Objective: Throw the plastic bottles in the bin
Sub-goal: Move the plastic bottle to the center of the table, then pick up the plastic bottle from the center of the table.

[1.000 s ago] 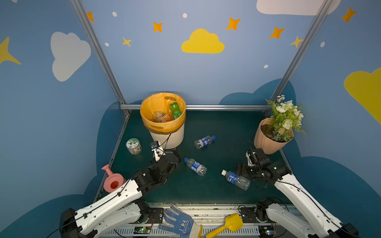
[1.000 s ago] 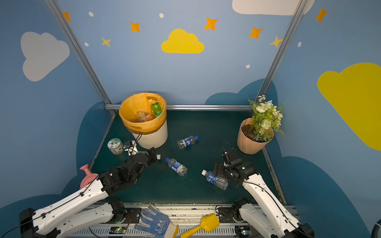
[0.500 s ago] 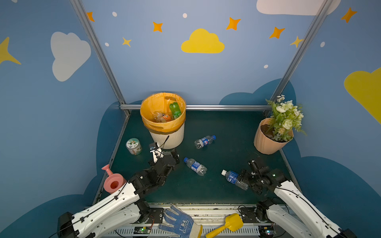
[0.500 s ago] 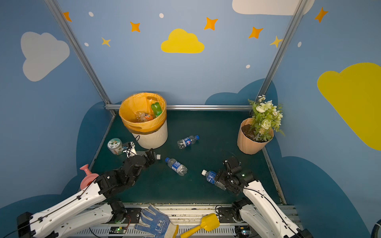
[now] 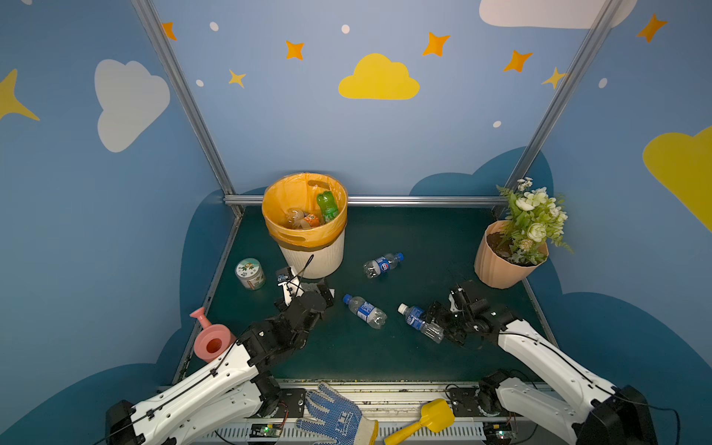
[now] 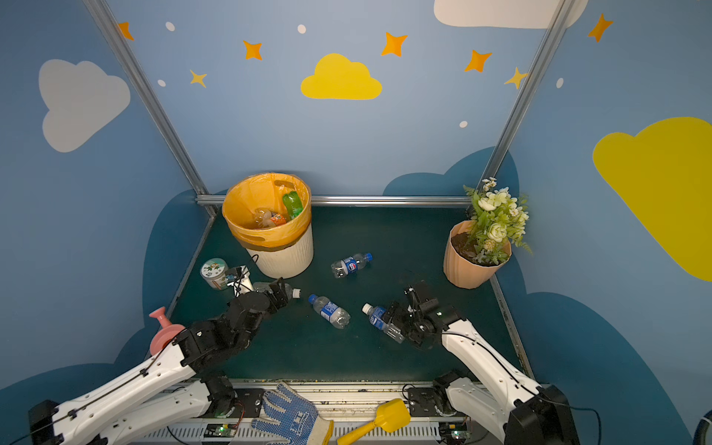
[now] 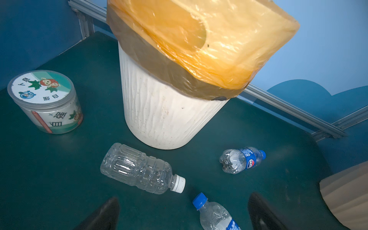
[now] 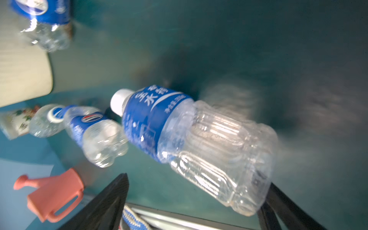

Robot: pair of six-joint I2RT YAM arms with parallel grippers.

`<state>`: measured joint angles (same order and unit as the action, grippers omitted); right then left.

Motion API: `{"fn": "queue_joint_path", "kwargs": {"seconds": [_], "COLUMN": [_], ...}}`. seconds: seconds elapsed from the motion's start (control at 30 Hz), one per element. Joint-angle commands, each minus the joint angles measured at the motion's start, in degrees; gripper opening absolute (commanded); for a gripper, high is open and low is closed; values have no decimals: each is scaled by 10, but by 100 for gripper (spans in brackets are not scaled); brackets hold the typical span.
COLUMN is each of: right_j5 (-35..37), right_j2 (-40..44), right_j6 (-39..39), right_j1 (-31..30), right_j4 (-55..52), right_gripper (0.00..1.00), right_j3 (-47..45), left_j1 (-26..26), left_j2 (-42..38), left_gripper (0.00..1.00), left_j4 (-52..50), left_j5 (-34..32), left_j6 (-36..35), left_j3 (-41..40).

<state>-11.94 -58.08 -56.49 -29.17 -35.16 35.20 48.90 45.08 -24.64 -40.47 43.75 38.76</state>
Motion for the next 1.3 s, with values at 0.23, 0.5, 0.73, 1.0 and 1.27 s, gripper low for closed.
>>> {"fn": "queue_joint_path", "kwargs": {"seconds": [0.23, 0.5, 0.73, 1.0, 1.27], "right_j5": [82, 69, 18, 29, 30], "right_j2": [-30, -97, -153, -267, -264], "right_j6": [148, 309, 504, 687, 735], "right_j1": [-28, -4, -7, -21, -24], "right_j4": [-102, -130, -132, -210, -180], "right_gripper": [93, 94, 94, 94, 93], "right_j3": [70, 137, 197, 265, 215], "left_j1": [-1, -2, -1, -2, -2], "left_j2": [-11, -17, -26, -47, -53], "left_gripper": [100, 100, 100, 100, 100], "left_j4": [-30, -33, -38, -58, -45], "left_j5": [-17, -20, -20, -29, -37], "left_j6": [8, 4, 7, 5, -1], "left_j3": [-3, 1, 0, 6, -4]}}
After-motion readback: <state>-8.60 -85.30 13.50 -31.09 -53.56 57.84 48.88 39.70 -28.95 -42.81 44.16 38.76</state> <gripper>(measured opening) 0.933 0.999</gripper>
